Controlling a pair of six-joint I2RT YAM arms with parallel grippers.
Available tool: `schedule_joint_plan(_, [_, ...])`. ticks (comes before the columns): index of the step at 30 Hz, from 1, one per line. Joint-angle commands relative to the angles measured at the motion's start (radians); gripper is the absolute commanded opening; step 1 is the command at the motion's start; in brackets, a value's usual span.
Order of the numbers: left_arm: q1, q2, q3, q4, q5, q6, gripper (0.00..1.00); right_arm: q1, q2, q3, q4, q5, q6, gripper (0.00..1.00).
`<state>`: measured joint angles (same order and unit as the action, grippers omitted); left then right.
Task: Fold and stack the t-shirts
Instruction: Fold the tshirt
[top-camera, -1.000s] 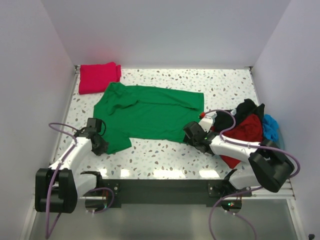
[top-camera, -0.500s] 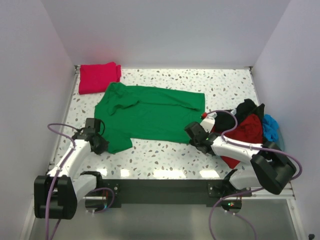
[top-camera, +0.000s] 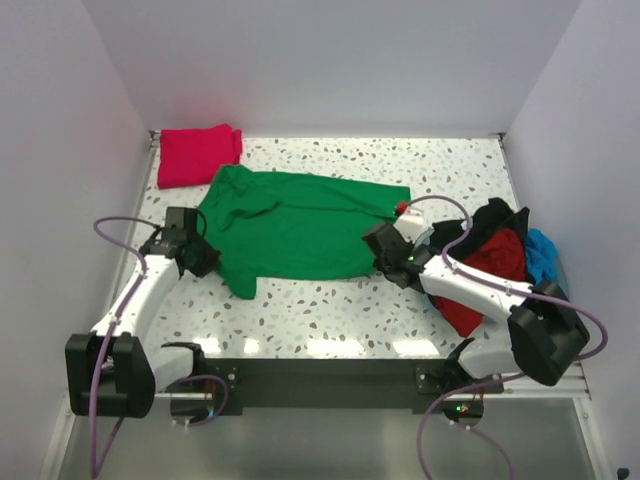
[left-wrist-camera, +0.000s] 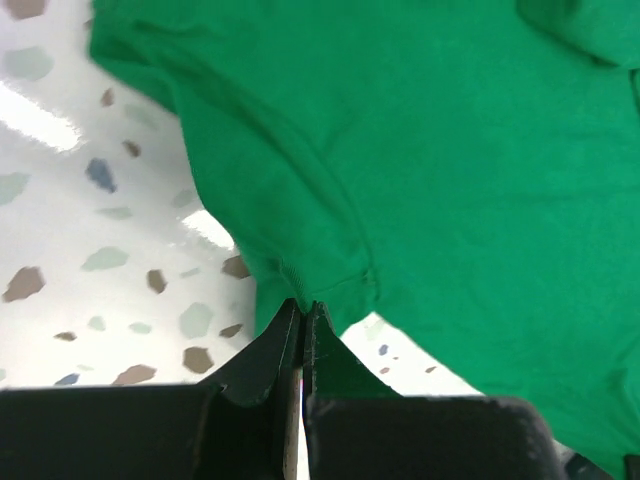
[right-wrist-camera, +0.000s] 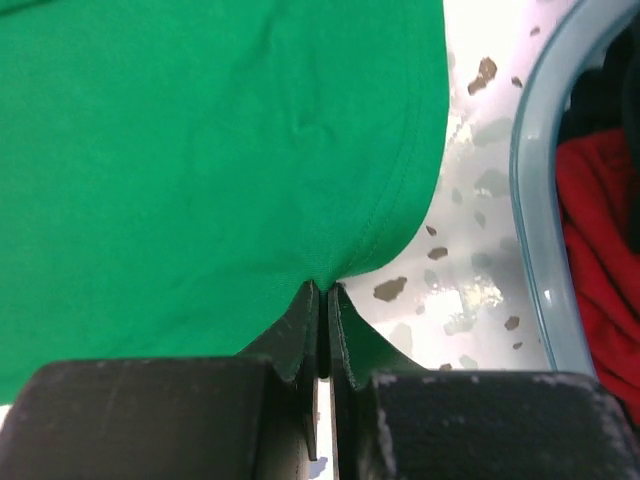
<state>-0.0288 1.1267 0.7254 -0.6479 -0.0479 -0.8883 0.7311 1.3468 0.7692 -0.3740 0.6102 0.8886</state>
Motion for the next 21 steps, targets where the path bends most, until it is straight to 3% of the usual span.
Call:
schedule_joint_plan(1, [-0.003, 0.060, 0.080, 0.082, 0.071, 0.014, 0.00, -0.025, 0.041, 0.088, -0.059, 0.065, -0.020, 0.00])
schedule_joint_plan(21, [-0.005, 0.514, 0.532, 0.143, 0.060, 0.006, 0.00, -0.229, 0.357, 0.449, -0.068, -0.081, -0.227, 0.00])
